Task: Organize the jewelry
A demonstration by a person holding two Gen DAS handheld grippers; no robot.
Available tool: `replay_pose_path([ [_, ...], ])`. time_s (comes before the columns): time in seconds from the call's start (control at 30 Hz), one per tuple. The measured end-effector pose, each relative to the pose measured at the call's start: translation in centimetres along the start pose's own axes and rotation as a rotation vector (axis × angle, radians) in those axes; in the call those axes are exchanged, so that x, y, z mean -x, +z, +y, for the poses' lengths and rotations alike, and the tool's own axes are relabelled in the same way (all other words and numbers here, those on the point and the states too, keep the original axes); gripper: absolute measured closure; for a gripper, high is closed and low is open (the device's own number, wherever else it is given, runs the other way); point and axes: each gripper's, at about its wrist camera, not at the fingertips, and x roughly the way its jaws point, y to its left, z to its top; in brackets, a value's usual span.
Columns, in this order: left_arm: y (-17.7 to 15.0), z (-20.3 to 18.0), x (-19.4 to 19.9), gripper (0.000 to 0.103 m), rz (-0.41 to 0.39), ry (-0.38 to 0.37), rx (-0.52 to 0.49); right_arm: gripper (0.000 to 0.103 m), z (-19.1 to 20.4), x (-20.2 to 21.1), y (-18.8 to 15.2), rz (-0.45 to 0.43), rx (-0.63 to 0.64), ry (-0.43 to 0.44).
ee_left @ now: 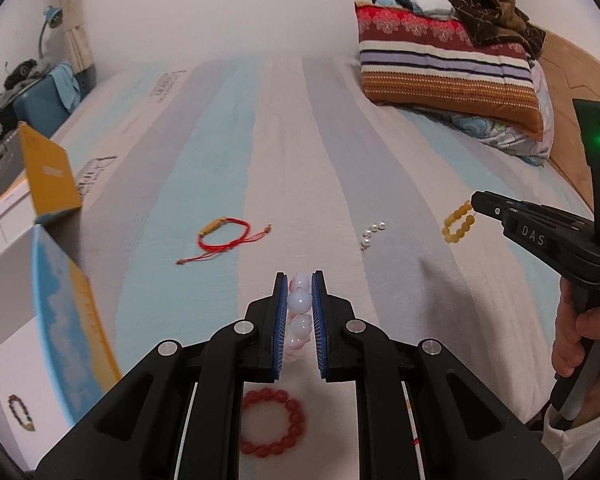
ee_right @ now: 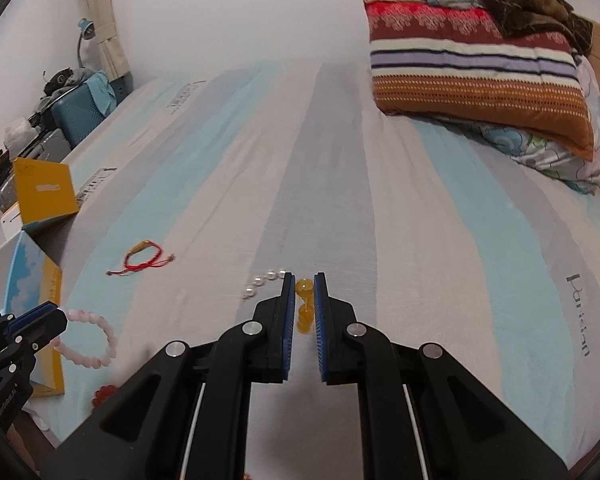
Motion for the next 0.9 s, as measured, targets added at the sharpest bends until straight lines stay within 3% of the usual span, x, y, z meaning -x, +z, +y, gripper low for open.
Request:
replay_pose_path([
  [0.9, -0.4, 8.6, 7.2, 0.091, -0.039, 0.142, 0.098, 0.094, 11.2, 5.2, 0.6, -0.024, 0.093, 0.059],
])
